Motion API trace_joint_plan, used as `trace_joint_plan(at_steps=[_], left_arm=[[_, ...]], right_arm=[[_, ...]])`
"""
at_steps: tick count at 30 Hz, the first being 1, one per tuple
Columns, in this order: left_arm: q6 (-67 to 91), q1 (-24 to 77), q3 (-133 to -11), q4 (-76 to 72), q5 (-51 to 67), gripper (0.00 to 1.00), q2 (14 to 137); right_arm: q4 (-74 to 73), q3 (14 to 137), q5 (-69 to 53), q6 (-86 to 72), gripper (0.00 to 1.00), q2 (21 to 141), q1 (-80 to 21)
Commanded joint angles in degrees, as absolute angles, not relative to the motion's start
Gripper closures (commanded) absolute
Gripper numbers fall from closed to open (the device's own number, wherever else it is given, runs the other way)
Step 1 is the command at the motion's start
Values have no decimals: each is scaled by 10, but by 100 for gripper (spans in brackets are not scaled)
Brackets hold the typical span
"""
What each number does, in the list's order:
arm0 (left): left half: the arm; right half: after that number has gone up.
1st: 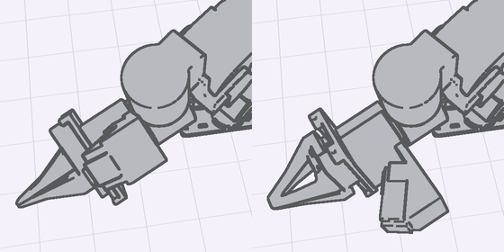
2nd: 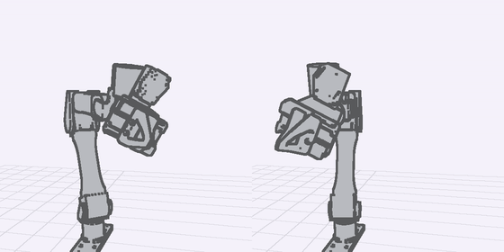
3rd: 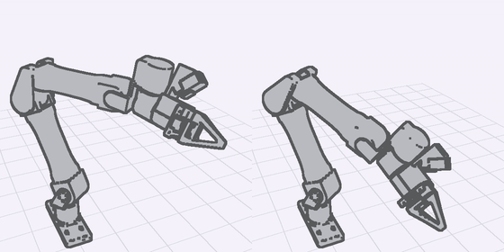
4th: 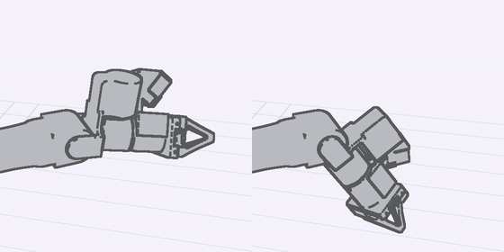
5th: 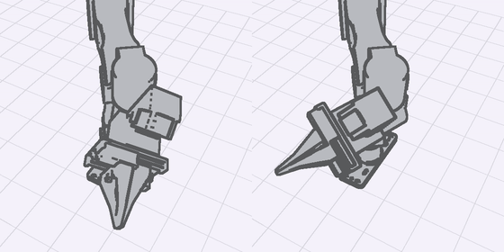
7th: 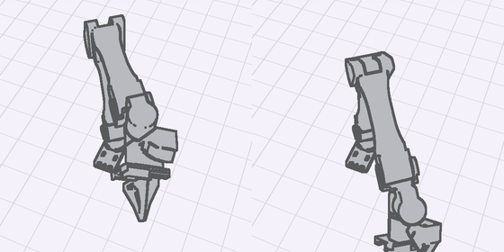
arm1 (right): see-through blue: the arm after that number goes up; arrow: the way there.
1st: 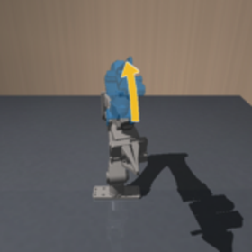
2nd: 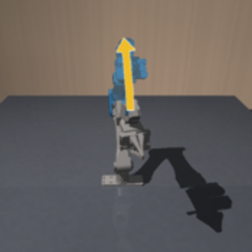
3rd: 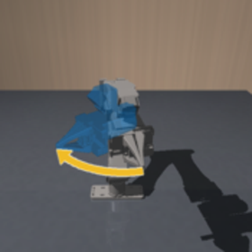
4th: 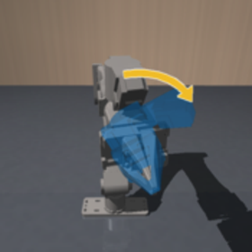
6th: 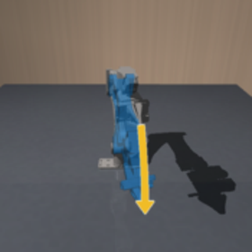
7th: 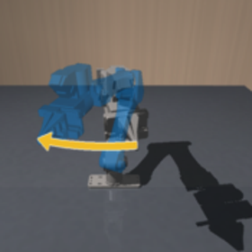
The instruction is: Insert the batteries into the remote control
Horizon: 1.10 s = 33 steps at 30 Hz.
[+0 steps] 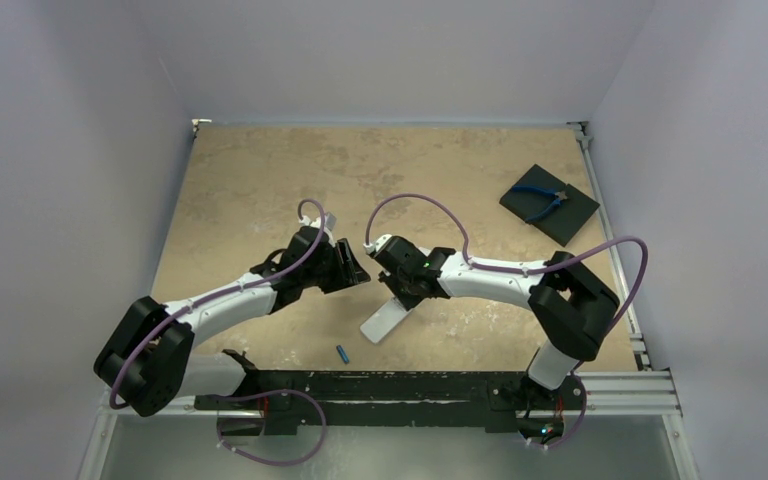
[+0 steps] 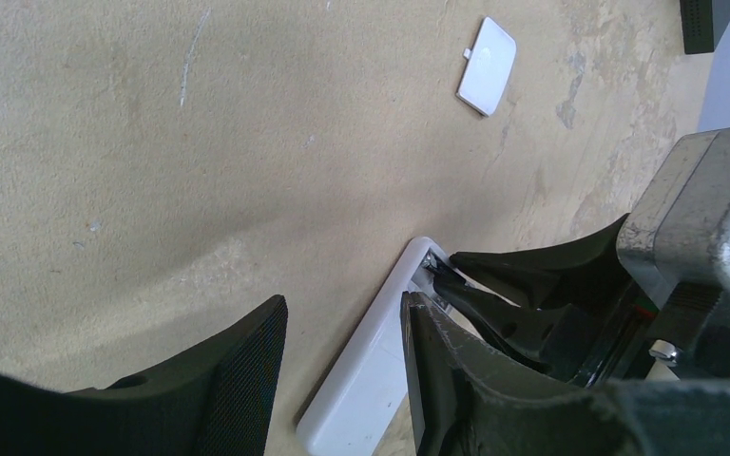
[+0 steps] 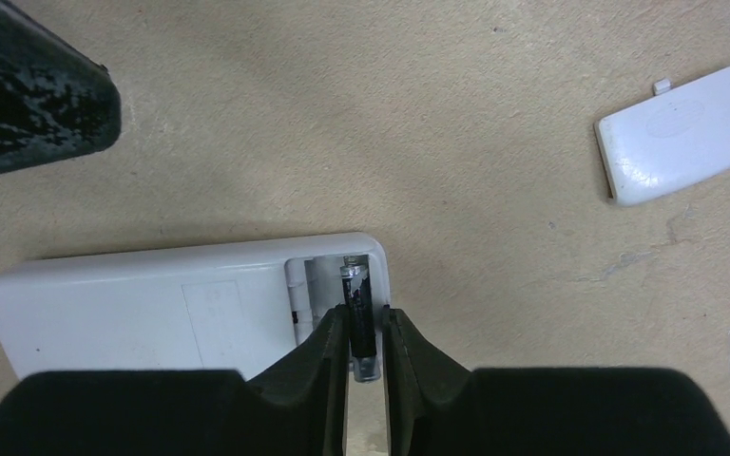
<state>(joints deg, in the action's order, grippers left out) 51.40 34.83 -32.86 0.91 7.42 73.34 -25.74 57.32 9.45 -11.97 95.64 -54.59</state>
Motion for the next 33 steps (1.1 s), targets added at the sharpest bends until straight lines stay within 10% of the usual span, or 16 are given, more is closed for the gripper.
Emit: trace_joint_plan(at_steps=[1, 33], left_arm=[[510, 343, -323, -15, 83, 53, 739], [525, 343, -299, -49, 110, 53, 749]], right_arm=[[-248, 593, 101, -121, 82, 951, -543], [-247, 599, 99, -133, 67, 957, -543]])
